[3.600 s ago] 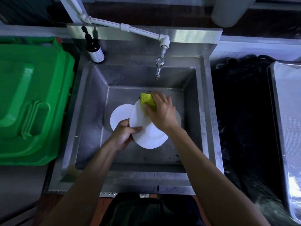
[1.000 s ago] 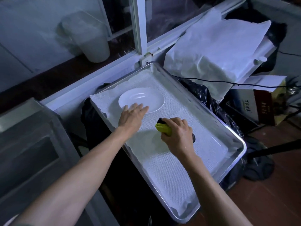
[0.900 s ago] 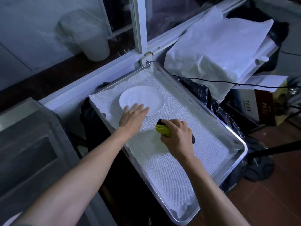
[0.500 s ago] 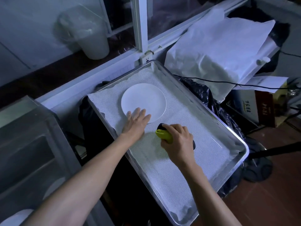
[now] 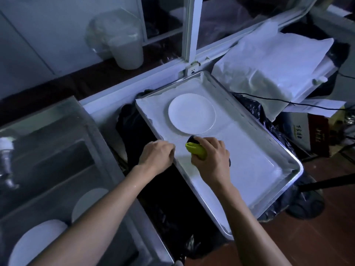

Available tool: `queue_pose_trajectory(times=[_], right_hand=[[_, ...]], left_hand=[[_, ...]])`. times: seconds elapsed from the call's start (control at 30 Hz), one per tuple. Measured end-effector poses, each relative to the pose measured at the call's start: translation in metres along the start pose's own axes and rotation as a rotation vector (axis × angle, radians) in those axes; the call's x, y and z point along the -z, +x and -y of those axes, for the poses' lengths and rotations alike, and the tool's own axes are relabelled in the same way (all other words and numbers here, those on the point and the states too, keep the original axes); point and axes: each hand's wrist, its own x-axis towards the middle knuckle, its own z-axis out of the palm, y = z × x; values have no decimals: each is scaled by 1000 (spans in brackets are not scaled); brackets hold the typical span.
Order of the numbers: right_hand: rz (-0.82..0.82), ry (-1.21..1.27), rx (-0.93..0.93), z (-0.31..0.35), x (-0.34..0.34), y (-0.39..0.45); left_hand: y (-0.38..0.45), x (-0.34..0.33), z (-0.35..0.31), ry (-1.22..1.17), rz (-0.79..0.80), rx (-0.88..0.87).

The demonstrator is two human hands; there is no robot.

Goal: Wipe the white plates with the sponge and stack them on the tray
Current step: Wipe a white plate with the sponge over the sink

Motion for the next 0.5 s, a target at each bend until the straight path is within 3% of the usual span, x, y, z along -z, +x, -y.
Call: queue_pose_trajectory(times=[0.2, 0.33, 0.5], right_hand=[[80, 24, 151, 96, -36, -26], [156, 34, 273, 160, -73, -54], [256, 50, 363, 221, -134, -100]], left_hand=[[-109, 23, 71, -191, -147, 152], [-189, 31, 127, -259, -77, 246], [-282, 36, 187, -197, 1, 518]])
